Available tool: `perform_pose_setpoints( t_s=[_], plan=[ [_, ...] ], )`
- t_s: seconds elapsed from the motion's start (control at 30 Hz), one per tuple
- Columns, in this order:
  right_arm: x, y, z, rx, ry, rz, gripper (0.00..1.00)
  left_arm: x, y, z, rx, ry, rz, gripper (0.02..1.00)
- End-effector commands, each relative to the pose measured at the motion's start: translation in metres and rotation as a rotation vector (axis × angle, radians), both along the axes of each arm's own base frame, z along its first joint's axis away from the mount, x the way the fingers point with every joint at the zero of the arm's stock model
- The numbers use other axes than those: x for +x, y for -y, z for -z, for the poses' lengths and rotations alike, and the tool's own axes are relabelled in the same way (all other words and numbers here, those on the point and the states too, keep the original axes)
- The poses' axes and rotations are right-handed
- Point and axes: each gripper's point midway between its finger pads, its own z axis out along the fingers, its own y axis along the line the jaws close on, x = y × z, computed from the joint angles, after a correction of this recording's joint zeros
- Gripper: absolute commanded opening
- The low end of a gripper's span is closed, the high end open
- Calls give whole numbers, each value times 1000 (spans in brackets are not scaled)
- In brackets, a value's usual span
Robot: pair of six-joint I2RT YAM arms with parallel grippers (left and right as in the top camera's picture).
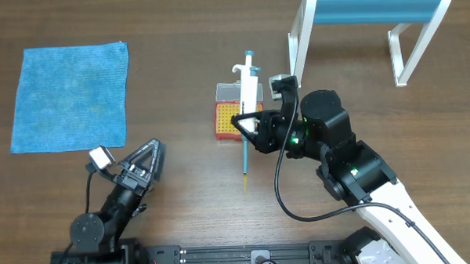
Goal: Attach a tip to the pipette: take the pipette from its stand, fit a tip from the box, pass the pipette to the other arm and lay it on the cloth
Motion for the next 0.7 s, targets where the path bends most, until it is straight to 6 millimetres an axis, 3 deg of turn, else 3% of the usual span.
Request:
perform_pose_setpoints(
  t_s=[0.03,0.17,0.27,0.37,0.5,0.7],
  plan=[
    [-22,-13,-18,77,-21,-126,80,-5,11,-27,-80,24,98,998],
    [-37,-19,-22,111,-41,-213,82,-2,33,-42,21,3,261,998],
    [-46,-22,-25,131,-50,-268,82,9,50,-63,115,48,381,1000],
    [-52,-23,-27,143,-57,-299,80,21,74,-70,180,59,524,998],
    [-51,-23,-27,143,-57,-299,82,43,113,-76,247,98,688,998],
    [-52,-23,-27,143,-57,-299,80,62,153,-88,260,163,794,1000]
  ],
)
